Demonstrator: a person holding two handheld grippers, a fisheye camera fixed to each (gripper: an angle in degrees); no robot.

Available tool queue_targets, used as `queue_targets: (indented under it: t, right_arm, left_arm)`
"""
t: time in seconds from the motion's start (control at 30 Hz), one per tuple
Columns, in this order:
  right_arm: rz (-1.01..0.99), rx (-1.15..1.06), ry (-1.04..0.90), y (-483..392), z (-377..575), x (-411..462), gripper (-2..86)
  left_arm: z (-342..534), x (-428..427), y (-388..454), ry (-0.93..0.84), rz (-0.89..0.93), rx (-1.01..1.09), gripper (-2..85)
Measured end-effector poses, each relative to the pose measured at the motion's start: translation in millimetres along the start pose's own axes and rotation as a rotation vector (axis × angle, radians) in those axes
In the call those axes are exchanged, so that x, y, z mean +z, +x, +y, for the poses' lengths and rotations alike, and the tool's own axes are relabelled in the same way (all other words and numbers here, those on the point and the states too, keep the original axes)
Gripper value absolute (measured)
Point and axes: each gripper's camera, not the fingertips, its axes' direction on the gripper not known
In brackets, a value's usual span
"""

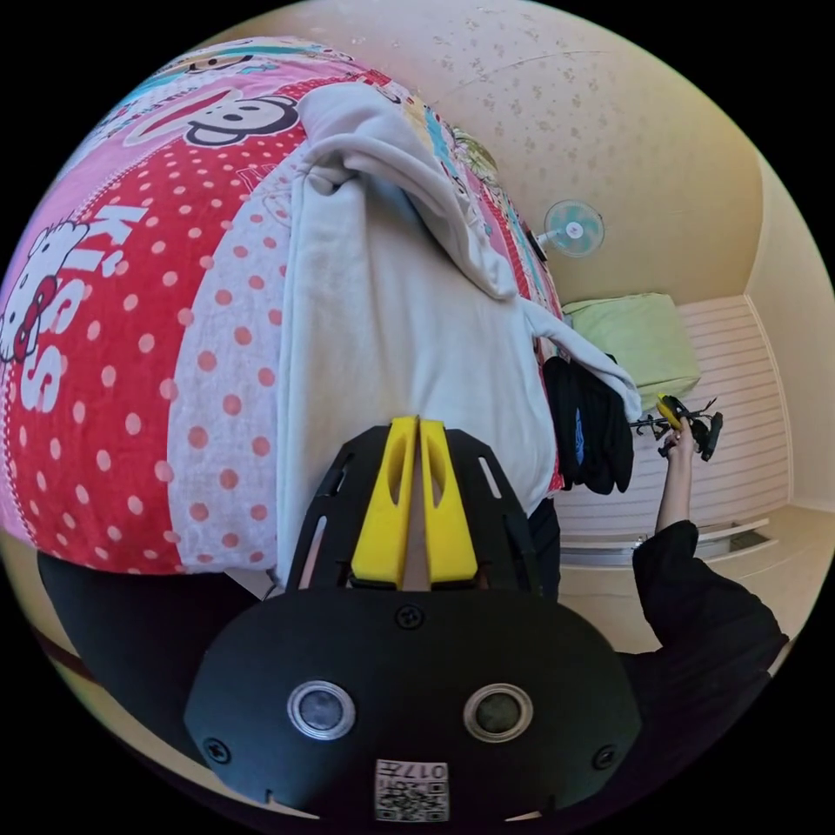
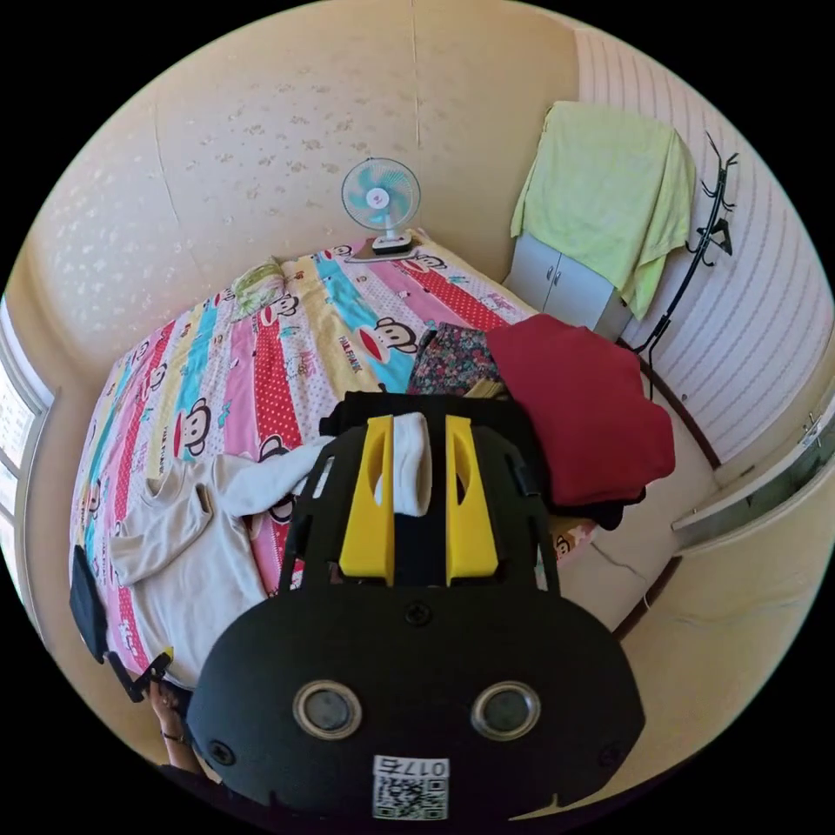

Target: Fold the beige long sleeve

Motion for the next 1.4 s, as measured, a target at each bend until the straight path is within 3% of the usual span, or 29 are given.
queue_targets:
  t: [0.1, 0.23, 0.37, 0.5, 0.67, 0.8, 0.87, 0.93, 1.03, 1.1, 1.2, 1.3, 1.4]
  right_arm:
    - [0.011, 0.01, 0.057, -5.0, -22.8, -20.2, 9.4]
    - [-0.21, 0.057, -0.246, -3.4, -45.9, 21.7, 12.2]
    - [-0.499, 0.266, -0.229, 23.3, -2.0, 43.2, 12.9]
    - [-0.524, 0.376, -0.255, 36.2, 3.6, 77.3, 13.1]
    - [-0.422, 0.36, -0.201, 24.1, -25.6, 86.1, 4.5]
    - [-0.607, 0.087, 0.103, -52.3, -37.4, 20.0, 4.0]
    - [-0.776, -0.136, 0.204, -136.0, -26.2, -12.1, 4.2]
    - [-0.978, -0.304, 0.185, -207.1, -2.1, -17.4, 4.5]
    - [-1.183, -0.658, -0.064, -329.7, 70.0, 11.6, 6.2]
    - [-1.138, -0.708, -0.189, -361.4, 115.9, 42.4, 7.8]
    - [-1.046, -0.597, -0.291, -339.4, 173.5, 96.1, 9.1]
    - [-0.942, -0.485, -0.316, -272.1, 216.9, 126.9, 10.1]
    - [-0.689, -0.419, -0.266, -195.9, 256.0, 129.2, 11.2]
  left_arm:
    - [4.9, -7.1, -3.7, 0.038, 0.004, -0.009, -1.0]
    - [3.2, -13.7, -4.5, 0.038, -0.008, -0.011, -1.0]
    - [0.3, -21.0, -5.1, 0.026, -0.014, -0.017, -1.0]
    - [-0.7, -27.2, -4.1, 0.019, -0.017, -0.001, -1.0]
    - [0.9, -32.9, -3.1, 0.022, -0.006, 0.001, -1.0]
    - [4.4, -36.2, -3.1, 0.035, 0.021, 0.002, -1.0]
    - [4.7, -36.7, 0.2, 0.033, 0.014, 0.007, -0.9]
    - [5.5, -37.0, 4.6, 0.031, 0.004, 0.016, -0.8]
    - [6.9, -39.5, 8.7, 0.019, 0.026, 0.009, -0.3]
    - [9.3, -46.2, 14.6, -0.035, 0.026, 0.004, 1.8]
    - [28.2, -71.7, 25.8, 0.001, -0.043, 0.032, 7.4]
    - [56.1, -108.4, 35.4, 0.146, -0.155, 0.027, 12.7]
    - [67.8, -113.1, 40.7, 0.181, -0.229, 0.038, 13.3]
